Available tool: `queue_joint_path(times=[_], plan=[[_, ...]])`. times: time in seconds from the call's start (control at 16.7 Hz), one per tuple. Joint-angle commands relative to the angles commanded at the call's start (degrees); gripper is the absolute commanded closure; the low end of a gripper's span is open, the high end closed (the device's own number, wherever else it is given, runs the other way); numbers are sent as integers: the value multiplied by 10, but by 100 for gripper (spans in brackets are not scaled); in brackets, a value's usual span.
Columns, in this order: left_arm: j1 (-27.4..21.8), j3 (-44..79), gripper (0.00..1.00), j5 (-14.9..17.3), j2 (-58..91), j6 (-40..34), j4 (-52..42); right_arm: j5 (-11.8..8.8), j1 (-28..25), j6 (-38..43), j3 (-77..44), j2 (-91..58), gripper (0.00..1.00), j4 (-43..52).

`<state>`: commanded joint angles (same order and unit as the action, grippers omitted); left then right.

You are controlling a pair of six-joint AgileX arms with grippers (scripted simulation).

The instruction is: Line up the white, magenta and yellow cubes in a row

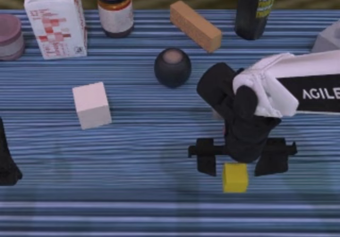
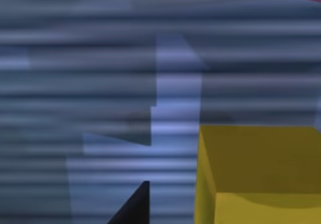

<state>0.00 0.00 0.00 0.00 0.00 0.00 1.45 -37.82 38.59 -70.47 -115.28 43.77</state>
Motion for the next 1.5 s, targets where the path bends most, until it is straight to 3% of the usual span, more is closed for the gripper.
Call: queue_joint_path(times=[0.54, 1.02, 1.5], plan=[[0, 0, 0, 0, 0, 0, 0, 0, 1, 0, -2, 1, 0, 2], [0, 0, 0, 0, 0, 0, 0, 0, -6, 1, -75, 59, 0, 137], [0, 0, 0, 0, 0, 0, 0, -1, 4, -21, -97, 50, 0, 150]])
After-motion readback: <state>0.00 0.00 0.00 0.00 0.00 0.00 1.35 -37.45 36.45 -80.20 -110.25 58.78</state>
